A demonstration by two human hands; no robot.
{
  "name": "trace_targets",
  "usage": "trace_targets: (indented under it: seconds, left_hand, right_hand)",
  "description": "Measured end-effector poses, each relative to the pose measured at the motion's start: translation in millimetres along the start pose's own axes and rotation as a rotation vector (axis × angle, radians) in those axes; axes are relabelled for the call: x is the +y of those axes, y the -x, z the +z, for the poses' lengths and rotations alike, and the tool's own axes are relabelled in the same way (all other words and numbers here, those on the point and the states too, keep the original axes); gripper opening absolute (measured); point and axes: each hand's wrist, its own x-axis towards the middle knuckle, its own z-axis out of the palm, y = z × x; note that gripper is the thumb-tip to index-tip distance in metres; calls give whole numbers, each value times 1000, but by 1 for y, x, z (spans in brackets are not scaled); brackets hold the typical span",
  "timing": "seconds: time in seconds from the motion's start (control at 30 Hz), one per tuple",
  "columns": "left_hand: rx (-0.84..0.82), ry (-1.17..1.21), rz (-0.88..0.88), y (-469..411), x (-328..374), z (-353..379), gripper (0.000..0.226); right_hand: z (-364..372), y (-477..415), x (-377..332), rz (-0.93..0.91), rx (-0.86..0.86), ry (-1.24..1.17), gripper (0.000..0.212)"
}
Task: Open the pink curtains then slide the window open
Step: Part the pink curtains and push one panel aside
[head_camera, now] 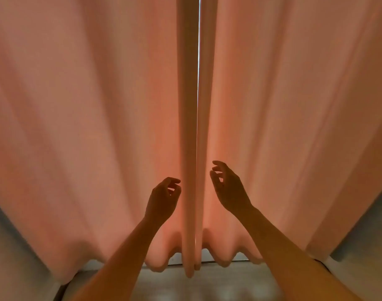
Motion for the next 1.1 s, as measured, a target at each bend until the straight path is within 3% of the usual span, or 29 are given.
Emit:
trace_targets:
  seconds: [0.2, 0.37, 0.5, 0.63, 0.77, 0.97, 1.1]
  left_hand:
    - [19, 28, -57, -62, -14, 31, 24]
    - [175, -11, -66, -124, -19, 50, 38]
    - [428, -171, 5, -168, -17, 59, 83]
    - [514, -389, 25, -199, -22, 66, 111]
    - [572, -590, -42, -216, -40, 60, 114]
    - [786, -693, 92, -230, -80, 17, 112]
    - [809, -672, -115, -244, -102, -21, 119]
  right_hand:
    - [36, -74, 2, -34, -46, -80, 45]
    - [59, -150, -6, -203, 30, -169, 61]
    - [66, -206, -12, -277, 107, -272, 85]
    - [73, -250, -27, -286, -5, -443, 92]
    - [87, -285, -52, -414, -39, -558, 103]
    - [122, -316, -91, -492, 154, -336, 119]
    - [152, -336, -115, -541, 31, -370, 122]
